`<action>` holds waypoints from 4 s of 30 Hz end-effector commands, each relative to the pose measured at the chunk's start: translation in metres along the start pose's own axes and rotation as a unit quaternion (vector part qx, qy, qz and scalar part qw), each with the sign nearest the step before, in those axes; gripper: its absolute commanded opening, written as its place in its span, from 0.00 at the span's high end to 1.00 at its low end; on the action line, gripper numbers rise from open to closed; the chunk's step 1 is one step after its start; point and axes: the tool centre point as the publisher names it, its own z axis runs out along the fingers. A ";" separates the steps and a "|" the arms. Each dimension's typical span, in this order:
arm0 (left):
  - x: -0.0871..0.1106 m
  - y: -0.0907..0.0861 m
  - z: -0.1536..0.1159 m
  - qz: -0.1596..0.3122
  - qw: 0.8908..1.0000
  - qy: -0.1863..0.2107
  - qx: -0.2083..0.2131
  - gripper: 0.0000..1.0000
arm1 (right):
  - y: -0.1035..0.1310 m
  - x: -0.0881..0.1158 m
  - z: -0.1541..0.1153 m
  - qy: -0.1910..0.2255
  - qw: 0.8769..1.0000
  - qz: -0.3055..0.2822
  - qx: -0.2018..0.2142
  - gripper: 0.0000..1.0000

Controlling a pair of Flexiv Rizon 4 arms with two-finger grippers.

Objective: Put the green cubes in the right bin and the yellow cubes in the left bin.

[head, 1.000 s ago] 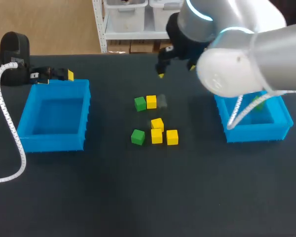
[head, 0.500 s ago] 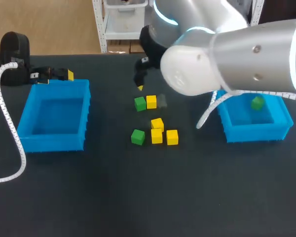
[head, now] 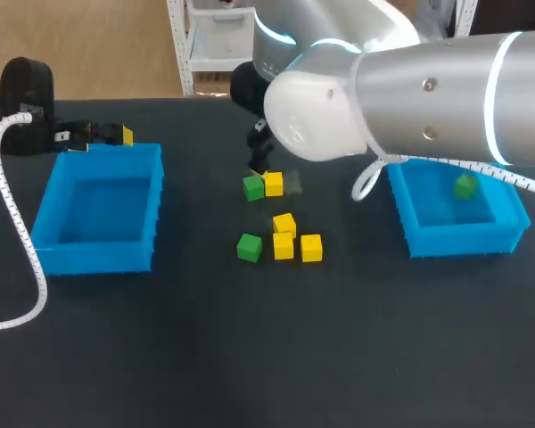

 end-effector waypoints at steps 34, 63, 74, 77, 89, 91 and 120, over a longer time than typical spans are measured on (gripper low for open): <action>0.000 0.000 0.000 0.000 1.000 0.000 0.000 0.00 | 0.013 -0.025 0.051 0.094 0.928 -0.360 -0.023 0.00; 0.000 0.000 0.000 0.000 1.000 0.000 0.000 0.00 | 0.017 -0.020 0.080 0.106 0.932 -0.346 -0.008 1.00; 0.000 0.000 0.000 0.000 1.000 0.000 0.000 0.00 | 0.017 -0.021 0.068 0.098 0.937 -0.335 -0.003 1.00; 0.000 0.000 0.000 0.000 1.000 0.000 0.000 0.00 | 0.017 -0.023 0.058 0.088 0.941 -0.328 0.004 1.00; 0.000 0.000 0.000 0.000 1.000 0.000 0.000 0.00 | -0.005 -0.024 -0.005 0.021 0.975 -0.216 0.050 1.00; 0.000 0.000 0.000 0.000 1.000 0.000 0.000 0.00 | -0.012 -0.018 -0.015 0.009 0.981 -0.187 0.053 1.00; 0.000 0.000 0.000 0.000 1.000 0.000 0.000 0.00 | -0.106 0.153 -0.079 -0.068 0.981 0.154 0.095 1.00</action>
